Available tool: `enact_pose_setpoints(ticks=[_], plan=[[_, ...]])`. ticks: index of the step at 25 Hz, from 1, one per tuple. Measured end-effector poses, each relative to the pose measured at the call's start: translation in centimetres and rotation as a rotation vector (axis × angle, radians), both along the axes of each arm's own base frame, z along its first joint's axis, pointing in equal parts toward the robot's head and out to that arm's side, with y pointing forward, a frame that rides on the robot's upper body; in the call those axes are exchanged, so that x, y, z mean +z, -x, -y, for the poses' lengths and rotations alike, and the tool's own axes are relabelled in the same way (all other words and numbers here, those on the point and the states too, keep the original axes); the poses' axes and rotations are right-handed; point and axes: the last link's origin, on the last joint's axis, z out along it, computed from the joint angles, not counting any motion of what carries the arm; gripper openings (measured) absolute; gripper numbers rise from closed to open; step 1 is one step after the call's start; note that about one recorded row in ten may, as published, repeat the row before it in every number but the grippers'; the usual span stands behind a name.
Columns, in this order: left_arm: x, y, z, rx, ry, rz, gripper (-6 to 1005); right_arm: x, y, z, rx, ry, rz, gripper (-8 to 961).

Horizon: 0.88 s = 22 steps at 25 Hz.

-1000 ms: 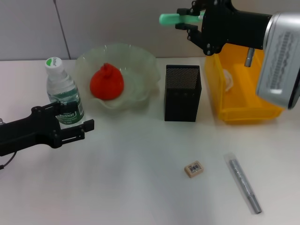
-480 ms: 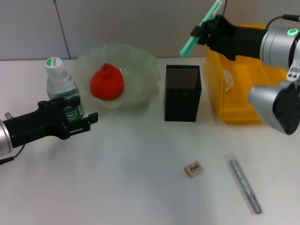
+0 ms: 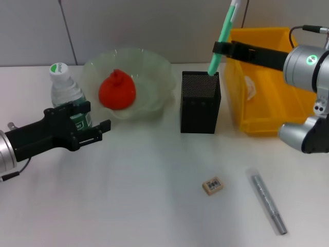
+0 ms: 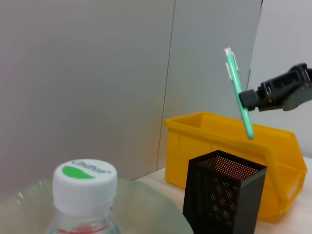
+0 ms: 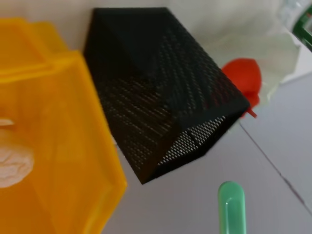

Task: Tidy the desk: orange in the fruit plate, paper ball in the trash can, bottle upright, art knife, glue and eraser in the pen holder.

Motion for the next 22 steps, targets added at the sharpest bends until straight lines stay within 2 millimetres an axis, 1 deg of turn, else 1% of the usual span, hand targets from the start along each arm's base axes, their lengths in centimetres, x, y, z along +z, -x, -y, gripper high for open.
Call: enact_pose_setpoints(ticks=[3, 11, 12, 15, 17, 22], plan=[[-0.1, 0.0, 0.0, 0.004, -0.001, 0.01, 786, -0.4, -0.4, 0.4, 0.052, -0.008, 0.076, 221], [-0.2, 0.1, 0.2, 0.006, -0.006, 0.014, 786, -1.4, -0.5, 0.6, 0.12, -0.048, 0.176, 225], [-0.4, 0.2, 0.3, 0.003, -0.01, 0.014, 786, -1.8, -0.6, 0.7, 0.133, -0.044, 0.198, 226], [-0.6, 0.3, 0.4, -0.004, -0.019, 0.017, 786, -2.3, -0.8, 0.7, 0.143, -0.048, 0.223, 227], [-0.7, 0.4, 0.5, -0.015, -0.039, 0.018, 786, -3.1, -1.0, 0.5, 0.15, -0.067, 0.258, 228], [-0.6, 0.6, 0.7, -0.009, -0.046, 0.02, 786, -4.0, -0.7, 0.2, 0.159, -0.111, 0.285, 231]])
